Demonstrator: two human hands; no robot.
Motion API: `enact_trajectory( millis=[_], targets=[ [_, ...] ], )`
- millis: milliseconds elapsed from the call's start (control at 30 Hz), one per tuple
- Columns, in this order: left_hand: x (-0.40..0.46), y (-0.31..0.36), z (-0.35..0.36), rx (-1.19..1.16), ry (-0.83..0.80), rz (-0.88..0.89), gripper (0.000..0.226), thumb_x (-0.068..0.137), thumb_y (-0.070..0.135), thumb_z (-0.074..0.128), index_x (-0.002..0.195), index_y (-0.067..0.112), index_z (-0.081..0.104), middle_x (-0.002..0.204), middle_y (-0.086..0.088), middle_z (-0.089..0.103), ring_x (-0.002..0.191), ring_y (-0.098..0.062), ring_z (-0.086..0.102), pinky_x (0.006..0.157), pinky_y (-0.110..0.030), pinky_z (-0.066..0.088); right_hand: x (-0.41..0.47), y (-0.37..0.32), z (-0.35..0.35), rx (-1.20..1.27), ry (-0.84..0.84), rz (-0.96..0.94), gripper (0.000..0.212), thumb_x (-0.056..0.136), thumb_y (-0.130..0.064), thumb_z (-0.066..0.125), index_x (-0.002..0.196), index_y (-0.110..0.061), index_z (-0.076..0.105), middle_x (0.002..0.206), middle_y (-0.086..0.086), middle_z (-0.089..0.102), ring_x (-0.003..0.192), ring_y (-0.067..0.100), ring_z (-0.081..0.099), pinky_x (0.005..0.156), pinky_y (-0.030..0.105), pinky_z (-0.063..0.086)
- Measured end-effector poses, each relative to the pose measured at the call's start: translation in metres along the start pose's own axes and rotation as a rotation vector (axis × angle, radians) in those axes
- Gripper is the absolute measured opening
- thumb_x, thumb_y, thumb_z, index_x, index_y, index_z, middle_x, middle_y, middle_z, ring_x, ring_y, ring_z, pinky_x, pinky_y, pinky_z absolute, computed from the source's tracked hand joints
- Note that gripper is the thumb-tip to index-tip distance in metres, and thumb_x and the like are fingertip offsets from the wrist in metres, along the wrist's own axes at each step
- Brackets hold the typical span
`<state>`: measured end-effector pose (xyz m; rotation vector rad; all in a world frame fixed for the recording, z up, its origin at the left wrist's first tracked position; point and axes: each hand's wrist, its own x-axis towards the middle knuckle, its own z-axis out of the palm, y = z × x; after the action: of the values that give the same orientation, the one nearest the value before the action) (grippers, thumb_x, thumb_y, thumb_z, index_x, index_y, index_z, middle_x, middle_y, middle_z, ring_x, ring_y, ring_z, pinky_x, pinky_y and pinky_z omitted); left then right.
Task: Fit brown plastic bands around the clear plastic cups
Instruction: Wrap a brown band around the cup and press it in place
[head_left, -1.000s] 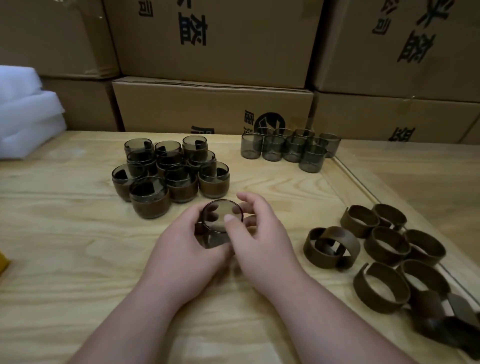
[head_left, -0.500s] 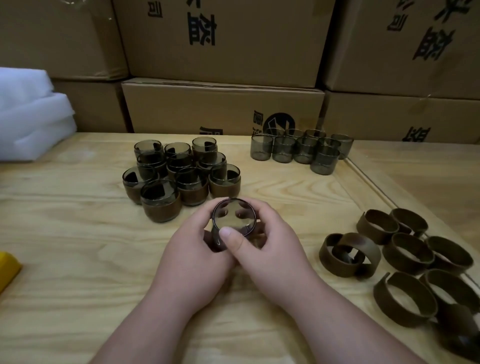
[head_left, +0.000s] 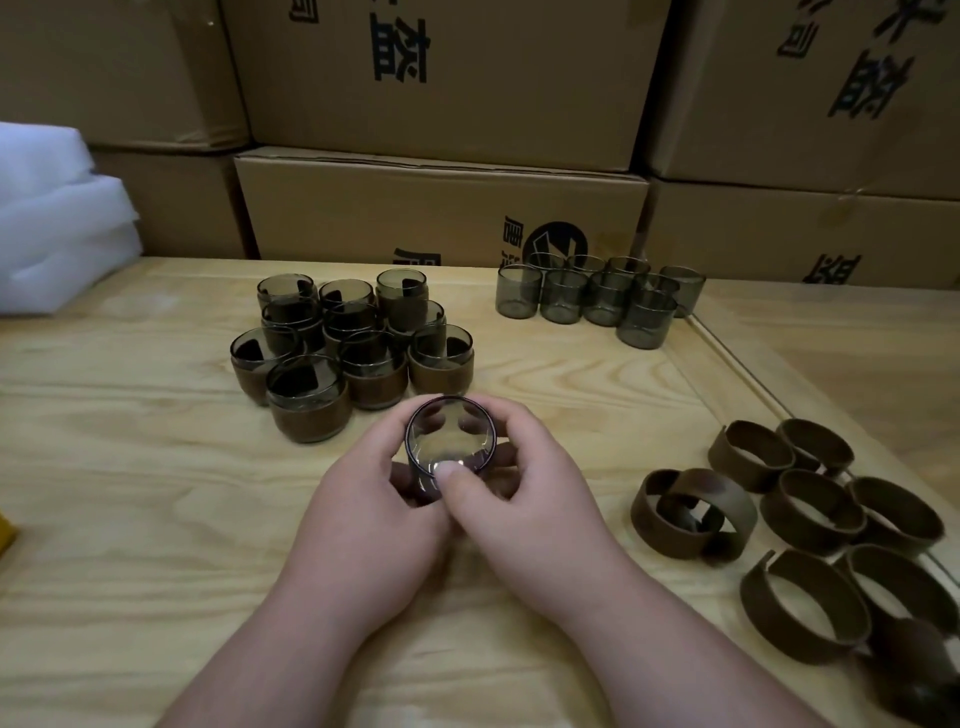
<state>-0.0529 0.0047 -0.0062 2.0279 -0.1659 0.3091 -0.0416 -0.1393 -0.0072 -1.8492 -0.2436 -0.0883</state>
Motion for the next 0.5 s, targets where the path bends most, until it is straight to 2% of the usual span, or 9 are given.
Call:
enact_trajectory(
  millis=[67,133,200,267,367,433,500],
  targets=[
    [-0.0007,0.0006,0.0000,0.019,0.008,0.029,0.070,0.073,0.012,0.077,0.113,0.065,0.059,0.107,0.033,0.071,0.092,0.008,0.070,0.075,-0.008,0.050,-0.0008,-0.0020,-0.0001,0.000,0.008,0.014,0.053,0.062,-0.059,0.070,0.113,-0.057,0.053,0.110,-0.030,0.068,0.097,-0.006,0.069,0.082,0.019,0.056],
    [-0.0019,0.0015,0.0001,0.056,-0.004,0.052,0.073,0.071,0.014,0.077,0.118,0.066,0.057,0.115,0.034,0.067,0.105,0.009,0.065,0.084,-0.011,0.049,-0.0009,-0.0032,0.0004,-0.007,0.046,0.022,0.054,0.056,-0.065,0.074,0.104,-0.059,0.050,0.107,-0.035,0.065,0.091,-0.008,0.067,0.072,0.011,0.052],
    [-0.0032,0.0011,0.0010,0.095,-0.019,0.085,0.077,0.071,0.009,0.079,0.124,0.061,0.057,0.121,0.034,0.064,0.115,0.006,0.061,0.092,-0.017,0.049,0.0001,-0.0033,0.0008,-0.012,0.109,0.032,0.057,0.050,-0.070,0.076,0.098,-0.055,0.049,0.102,-0.030,0.066,0.085,-0.007,0.066,0.068,0.011,0.050],
    [-0.0038,0.0017,0.0021,0.100,-0.032,0.096,0.078,0.069,0.008,0.079,0.127,0.057,0.059,0.124,0.034,0.063,0.114,0.008,0.060,0.093,-0.012,0.048,0.0013,-0.0031,0.0002,-0.008,0.166,0.043,0.058,0.049,-0.073,0.075,0.095,-0.048,0.051,0.092,-0.017,0.069,0.076,-0.002,0.066,0.064,0.017,0.052],
    [-0.0048,0.0024,0.0033,0.106,-0.055,0.128,0.080,0.065,0.009,0.084,0.124,0.057,0.062,0.116,0.039,0.062,0.097,0.012,0.061,0.082,-0.004,0.042,0.0013,-0.0032,-0.0013,0.067,0.217,0.058,0.050,0.057,-0.073,0.072,0.089,-0.039,0.055,0.072,-0.012,0.066,0.059,0.003,0.060,0.059,0.028,0.052],
    [-0.0049,0.0040,0.0025,0.121,-0.052,0.150,0.082,0.064,0.010,0.086,0.120,0.064,0.059,0.112,0.041,0.062,0.095,0.009,0.062,0.079,-0.003,0.042,0.0013,-0.0040,-0.0023,0.087,0.244,0.053,0.042,0.065,-0.073,0.066,0.086,-0.037,0.056,0.064,-0.013,0.061,0.055,0.002,0.056,0.056,0.029,0.050],
    [-0.0044,0.0055,0.0014,0.119,-0.050,0.152,0.084,0.064,0.012,0.087,0.119,0.068,0.057,0.111,0.039,0.064,0.096,0.006,0.064,0.080,-0.005,0.043,0.0015,-0.0054,-0.0021,0.097,0.248,0.041,0.038,0.073,-0.070,0.062,0.086,-0.034,0.059,0.064,-0.007,0.060,0.057,0.009,0.056,0.058,0.040,0.055]
  ],
)
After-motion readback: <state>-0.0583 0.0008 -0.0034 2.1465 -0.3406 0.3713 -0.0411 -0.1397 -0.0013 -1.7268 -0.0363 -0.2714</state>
